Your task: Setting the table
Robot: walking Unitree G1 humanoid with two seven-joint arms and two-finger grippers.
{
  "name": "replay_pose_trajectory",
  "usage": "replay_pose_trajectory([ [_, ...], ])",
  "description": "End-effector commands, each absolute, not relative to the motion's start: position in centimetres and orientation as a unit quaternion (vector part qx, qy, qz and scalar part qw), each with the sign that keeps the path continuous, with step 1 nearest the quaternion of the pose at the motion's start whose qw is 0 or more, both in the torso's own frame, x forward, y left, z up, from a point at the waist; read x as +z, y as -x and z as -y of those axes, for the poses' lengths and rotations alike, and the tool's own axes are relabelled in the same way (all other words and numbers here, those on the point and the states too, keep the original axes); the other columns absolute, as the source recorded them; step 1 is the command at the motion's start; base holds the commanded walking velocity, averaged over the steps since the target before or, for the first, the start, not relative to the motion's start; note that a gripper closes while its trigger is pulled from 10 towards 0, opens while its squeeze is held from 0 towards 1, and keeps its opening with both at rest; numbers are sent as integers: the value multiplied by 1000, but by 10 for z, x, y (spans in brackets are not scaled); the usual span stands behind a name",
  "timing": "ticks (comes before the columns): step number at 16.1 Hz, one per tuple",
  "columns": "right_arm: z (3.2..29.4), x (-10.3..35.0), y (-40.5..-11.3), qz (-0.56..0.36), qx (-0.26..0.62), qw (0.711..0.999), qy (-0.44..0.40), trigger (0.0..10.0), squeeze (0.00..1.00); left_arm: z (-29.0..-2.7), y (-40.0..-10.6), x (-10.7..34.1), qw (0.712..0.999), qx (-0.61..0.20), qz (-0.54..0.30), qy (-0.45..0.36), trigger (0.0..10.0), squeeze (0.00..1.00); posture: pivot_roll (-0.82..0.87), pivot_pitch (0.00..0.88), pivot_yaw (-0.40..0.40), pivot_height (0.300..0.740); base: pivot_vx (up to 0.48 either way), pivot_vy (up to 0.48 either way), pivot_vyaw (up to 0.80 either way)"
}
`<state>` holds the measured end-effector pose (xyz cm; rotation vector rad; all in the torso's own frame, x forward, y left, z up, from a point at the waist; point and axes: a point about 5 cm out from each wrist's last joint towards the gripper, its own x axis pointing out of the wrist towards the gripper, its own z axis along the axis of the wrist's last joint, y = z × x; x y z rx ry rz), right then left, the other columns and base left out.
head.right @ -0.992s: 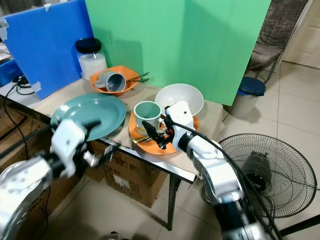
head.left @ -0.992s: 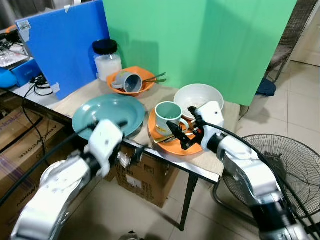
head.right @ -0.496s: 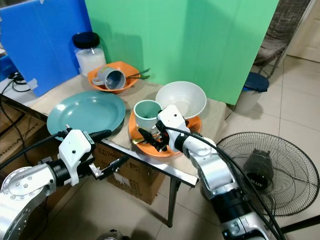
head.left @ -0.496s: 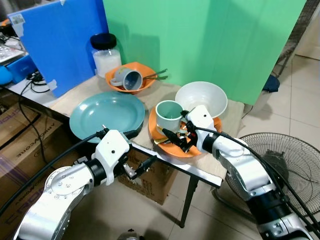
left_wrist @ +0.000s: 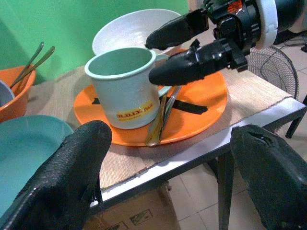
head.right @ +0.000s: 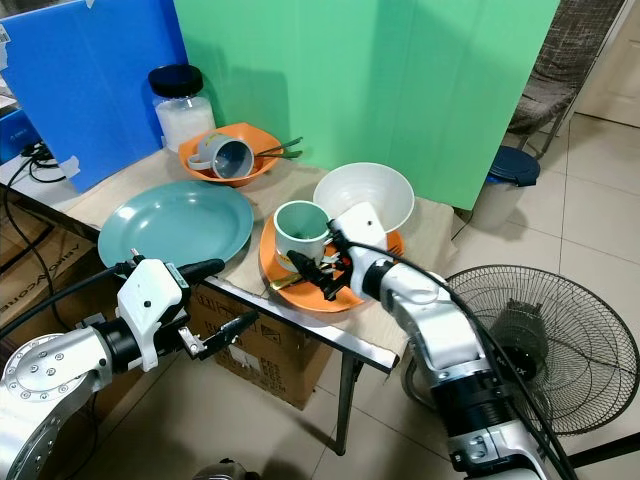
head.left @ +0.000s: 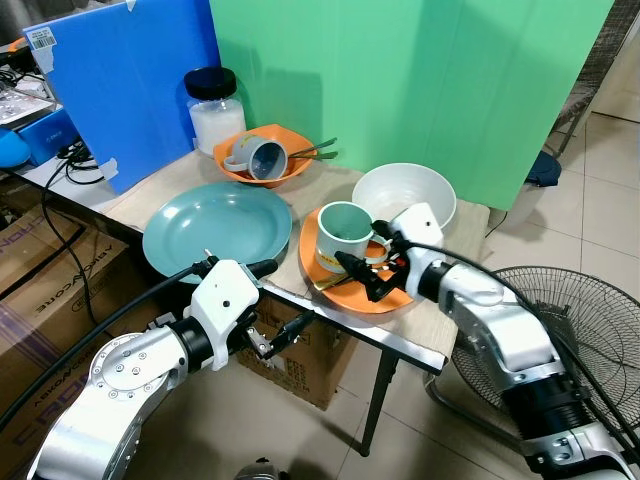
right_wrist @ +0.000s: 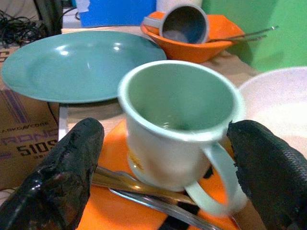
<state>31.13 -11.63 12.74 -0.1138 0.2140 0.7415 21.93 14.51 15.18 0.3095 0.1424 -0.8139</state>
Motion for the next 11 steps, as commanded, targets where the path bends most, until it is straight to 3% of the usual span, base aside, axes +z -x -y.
replay_pose_trajectory([
  [1,118,134,-313,-98,367,924,47,10000,0,-144,-219,151,902,-399,-69,-151,10000,0,160,0,32,740,0,0,0],
  [11,128,126,-312,-137,358,922,53,10000,0,-143,-219,152,900,-404,-68,-153,10000,0,158,0,30,740,0,0,0],
])
